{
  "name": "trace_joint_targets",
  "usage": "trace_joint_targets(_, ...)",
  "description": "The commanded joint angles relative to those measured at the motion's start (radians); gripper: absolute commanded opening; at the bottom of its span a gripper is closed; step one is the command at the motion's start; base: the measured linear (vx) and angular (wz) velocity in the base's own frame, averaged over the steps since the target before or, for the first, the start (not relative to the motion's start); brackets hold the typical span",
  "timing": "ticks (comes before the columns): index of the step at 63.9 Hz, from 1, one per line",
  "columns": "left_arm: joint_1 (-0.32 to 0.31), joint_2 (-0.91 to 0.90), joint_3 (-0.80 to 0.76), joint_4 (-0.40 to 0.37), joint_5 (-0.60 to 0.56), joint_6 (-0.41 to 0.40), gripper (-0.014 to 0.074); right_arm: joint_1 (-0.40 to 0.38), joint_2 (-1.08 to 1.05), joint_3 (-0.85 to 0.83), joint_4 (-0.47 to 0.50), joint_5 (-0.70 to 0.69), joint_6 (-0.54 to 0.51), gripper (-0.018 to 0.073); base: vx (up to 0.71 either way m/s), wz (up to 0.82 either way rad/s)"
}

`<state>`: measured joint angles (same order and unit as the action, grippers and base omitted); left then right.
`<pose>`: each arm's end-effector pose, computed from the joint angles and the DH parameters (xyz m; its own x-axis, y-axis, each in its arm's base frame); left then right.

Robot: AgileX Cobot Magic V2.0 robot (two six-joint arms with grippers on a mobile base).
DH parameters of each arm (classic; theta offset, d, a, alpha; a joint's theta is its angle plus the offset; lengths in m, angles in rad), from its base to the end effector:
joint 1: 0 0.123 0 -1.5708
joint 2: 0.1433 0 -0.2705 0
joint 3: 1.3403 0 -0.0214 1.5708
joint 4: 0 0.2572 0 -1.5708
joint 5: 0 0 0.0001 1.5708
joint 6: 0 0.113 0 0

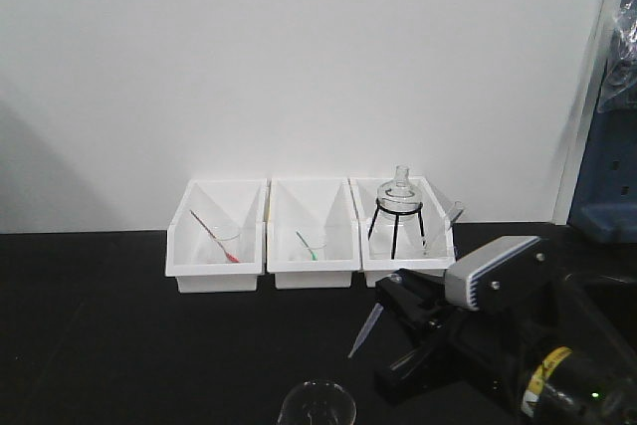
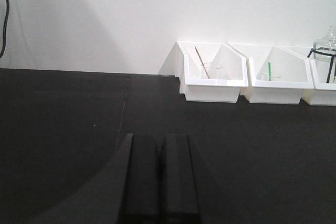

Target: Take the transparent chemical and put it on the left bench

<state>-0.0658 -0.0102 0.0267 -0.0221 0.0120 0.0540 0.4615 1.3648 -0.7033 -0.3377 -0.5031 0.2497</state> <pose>0.0995 -0.0066 0.2049 0.0606 0.0280 -0.9978 0.0641 0.9974 0.0319 0.2800 0.1594 0.2605 -0.0568 -0.0820 -0.9950 -0.5854 0.8100 -0.0333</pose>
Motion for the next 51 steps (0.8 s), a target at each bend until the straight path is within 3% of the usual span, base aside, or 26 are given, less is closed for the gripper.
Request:
trace_joint_targets(1, -0.002, -0.019, 0.016, -0.001, -0.078, -0.008, -0.0003, 0.012, 0.040, -0.065, 0.022, -0.111, -0.014, -0.0003, 0.00, 0.00)
trace_joint_targets(27, -0.002, -0.019, 0.016, -0.001, -0.078, -0.008, -0.0003, 0.015, 0.117, -0.076, -0.071, -0.136, 0.077, -0.0003, 0.00, 0.00)
trace_joint_targets(37, -0.002, -0.019, 0.016, -0.001, -0.078, -0.008, -0.0003, 0.015, 0.117, -0.076, -0.162, -0.091, 0.100, -0.0003, 0.00, 0.00)
trace_joint_targets(51, -0.002, -0.019, 0.016, -0.001, -0.078, -0.008, -0.0003, 0.015, 0.050, -0.076, -0.145, -0.111, 0.108, -0.0003, 0.00, 0.00)
